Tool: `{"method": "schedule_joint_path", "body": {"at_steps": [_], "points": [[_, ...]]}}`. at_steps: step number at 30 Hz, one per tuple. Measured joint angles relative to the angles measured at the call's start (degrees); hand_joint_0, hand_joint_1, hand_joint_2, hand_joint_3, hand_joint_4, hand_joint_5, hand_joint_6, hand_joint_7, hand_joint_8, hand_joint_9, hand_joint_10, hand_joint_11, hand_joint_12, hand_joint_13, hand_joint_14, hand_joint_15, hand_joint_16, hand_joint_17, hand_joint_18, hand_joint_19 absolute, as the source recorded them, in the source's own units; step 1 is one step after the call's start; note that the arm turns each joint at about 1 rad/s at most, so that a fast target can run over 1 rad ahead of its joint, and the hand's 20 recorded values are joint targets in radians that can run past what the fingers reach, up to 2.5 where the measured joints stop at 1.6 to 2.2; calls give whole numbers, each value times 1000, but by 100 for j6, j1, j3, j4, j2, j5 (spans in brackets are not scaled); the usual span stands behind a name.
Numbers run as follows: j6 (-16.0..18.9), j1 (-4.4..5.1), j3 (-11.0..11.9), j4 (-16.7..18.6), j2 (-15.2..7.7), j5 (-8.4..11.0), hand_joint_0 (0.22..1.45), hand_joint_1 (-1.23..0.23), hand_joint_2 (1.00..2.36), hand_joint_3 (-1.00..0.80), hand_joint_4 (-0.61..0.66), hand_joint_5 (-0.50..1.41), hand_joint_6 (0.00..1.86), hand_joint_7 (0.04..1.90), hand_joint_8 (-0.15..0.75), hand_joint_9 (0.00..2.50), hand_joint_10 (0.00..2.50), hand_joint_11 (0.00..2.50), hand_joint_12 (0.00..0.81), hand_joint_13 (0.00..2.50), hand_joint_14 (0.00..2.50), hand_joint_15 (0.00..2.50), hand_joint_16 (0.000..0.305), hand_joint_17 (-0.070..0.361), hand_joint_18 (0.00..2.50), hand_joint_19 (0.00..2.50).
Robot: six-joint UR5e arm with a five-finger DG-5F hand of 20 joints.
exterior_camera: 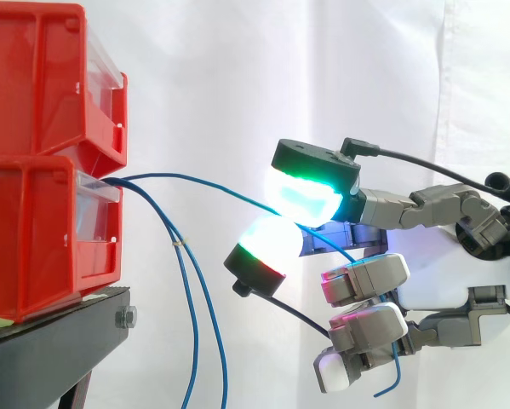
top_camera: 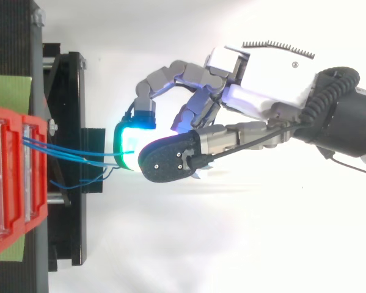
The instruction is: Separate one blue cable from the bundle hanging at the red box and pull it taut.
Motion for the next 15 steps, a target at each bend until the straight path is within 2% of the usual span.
{"method": "schedule_joint_path", "body": {"at_steps": [15], "points": [[0,0,0,0,0,0,738,-664,1021,-266,-175,-247,949,1119,210,1309,195,1626,289,1331,26,1253,44,99,777,685]]}}
